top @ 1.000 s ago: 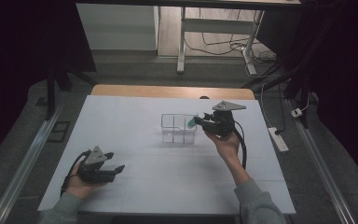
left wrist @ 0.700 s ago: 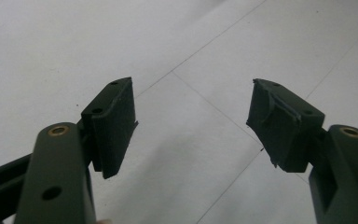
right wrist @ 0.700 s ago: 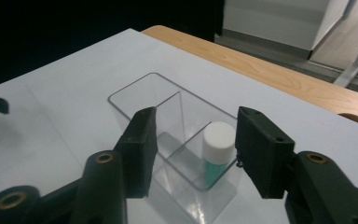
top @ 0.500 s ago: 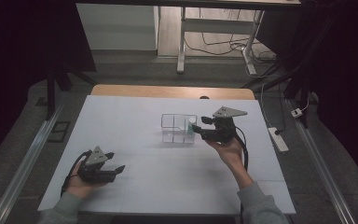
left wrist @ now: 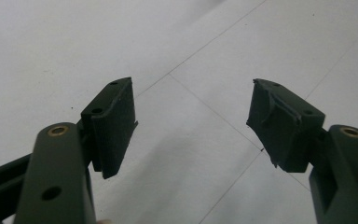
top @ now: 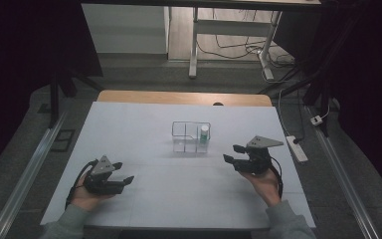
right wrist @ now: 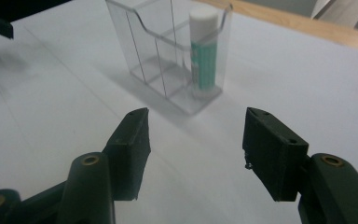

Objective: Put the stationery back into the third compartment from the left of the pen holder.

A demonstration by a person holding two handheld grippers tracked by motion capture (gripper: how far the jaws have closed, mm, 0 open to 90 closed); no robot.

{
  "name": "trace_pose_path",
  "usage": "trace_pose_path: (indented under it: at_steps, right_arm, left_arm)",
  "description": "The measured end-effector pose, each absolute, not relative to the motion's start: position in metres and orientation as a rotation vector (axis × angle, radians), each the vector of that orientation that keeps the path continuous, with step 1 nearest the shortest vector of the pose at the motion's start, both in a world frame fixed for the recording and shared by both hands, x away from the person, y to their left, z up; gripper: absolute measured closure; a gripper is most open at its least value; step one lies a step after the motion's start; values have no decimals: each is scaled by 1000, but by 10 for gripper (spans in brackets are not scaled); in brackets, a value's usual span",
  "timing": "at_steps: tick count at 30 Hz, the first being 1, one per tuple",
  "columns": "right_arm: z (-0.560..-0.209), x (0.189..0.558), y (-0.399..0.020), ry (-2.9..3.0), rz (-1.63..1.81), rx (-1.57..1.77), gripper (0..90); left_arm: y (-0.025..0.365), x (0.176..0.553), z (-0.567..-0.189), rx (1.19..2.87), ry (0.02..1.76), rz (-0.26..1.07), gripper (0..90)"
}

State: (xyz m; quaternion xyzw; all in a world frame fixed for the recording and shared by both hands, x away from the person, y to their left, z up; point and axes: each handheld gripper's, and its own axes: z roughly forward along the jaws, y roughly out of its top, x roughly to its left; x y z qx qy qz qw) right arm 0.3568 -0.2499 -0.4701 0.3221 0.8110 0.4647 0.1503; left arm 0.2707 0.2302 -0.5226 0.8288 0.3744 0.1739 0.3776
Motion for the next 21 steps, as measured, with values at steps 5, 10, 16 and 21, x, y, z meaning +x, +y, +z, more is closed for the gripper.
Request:
trace_pose_path:
  at_steps: [5, 10, 16, 21]
  right_arm:
    - [-481, 343, -268, 2344, 1303, 934, 395]
    - [-491, 336, -281, 2368, 1284, 970, 391]
    - [-495, 334, -287, 2367, 1275, 984, 390]
    - [-495, 334, -285, 2377, 1267, 959, 386]
  left_arm:
    - [229, 271, -523, 2123, 958, 443, 313]
    - [230, 271, -522, 2120, 960, 441, 313]
    - [229, 271, -523, 2117, 962, 435, 312]
    - [230, 272, -523, 2115, 964, 430, 312]
